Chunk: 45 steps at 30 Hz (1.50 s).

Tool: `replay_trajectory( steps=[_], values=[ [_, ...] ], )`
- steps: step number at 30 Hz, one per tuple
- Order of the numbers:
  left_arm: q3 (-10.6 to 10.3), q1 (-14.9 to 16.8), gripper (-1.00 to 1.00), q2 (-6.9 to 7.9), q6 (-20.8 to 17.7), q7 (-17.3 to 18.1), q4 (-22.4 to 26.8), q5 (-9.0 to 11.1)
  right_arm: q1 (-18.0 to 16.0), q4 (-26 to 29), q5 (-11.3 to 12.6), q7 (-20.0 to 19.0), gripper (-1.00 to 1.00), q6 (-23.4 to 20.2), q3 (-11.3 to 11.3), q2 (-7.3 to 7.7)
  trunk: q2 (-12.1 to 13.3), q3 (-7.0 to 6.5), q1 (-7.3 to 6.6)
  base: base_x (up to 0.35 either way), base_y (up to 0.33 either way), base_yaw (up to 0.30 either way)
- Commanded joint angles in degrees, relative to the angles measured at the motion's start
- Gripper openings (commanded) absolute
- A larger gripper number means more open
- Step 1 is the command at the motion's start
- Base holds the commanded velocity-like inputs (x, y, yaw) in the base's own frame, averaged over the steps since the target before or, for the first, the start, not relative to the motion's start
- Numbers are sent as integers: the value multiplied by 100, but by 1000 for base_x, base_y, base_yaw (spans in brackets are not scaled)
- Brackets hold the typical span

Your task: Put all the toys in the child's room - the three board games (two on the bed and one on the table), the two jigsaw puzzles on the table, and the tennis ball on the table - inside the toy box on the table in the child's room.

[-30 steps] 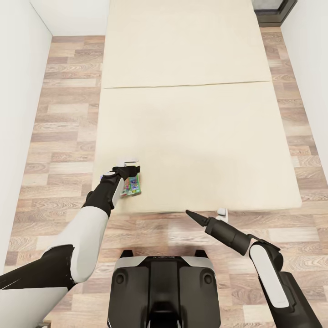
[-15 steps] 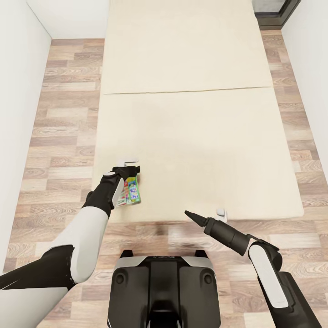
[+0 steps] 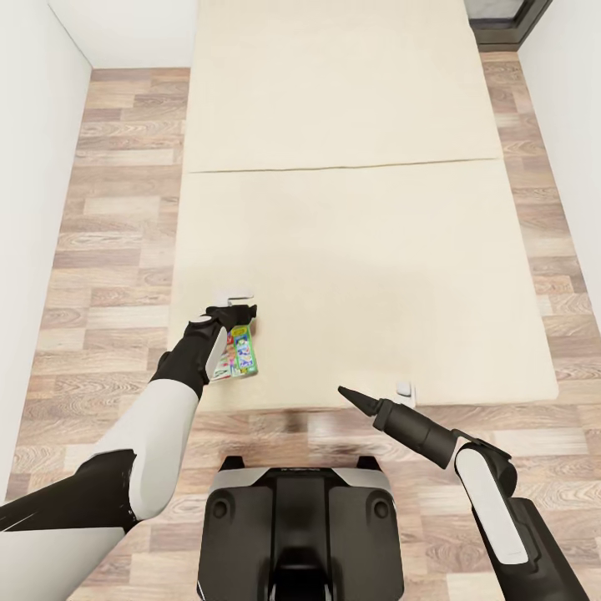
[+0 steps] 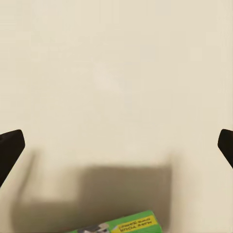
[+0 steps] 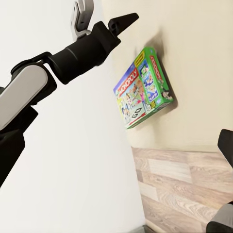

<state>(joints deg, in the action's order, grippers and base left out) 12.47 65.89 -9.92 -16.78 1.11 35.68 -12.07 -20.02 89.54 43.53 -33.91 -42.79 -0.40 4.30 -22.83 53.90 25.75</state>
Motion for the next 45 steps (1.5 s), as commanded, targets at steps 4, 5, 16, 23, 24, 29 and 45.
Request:
replay_trajectory(
  steps=[4,5,16,23,24,29,45],
  values=[
    [28,-4,100,-8,-27,12,9,-50,-2,2,24,-2,100,-37,-4,1,-9,39,4,23,0,0],
    [28,-6,100,-8,-27,12,9,-50,-2,2,24,-2,100,-37,-4,1,-9,48,4,13,0,0],
    [29,-14,100,-8,-22,12,9,-50,-2,2,24,-1,100,-34,-6,0,-9,142,4,-33,0,0],
    [28,-16,100,-8,-26,12,9,-50,-2,2,24,1,100,-34,-8,1,-9,157,4,-85,0,0],
    [28,-16,100,-8,-27,12,9,-50,-4,2,24,2,100,-35,-7,1,-9,157,4,-29,0,0],
    [28,-21,100,-8,-20,12,9,-50,-3,2,24,6,100,-36,-5,0,-9,159,4,-14,0,0],
    [29,-23,100,-8,-18,12,5,-50,-3,2,24,7,100,-34,-4,-5,-9,160,4,-118,0,0]
  ],
)
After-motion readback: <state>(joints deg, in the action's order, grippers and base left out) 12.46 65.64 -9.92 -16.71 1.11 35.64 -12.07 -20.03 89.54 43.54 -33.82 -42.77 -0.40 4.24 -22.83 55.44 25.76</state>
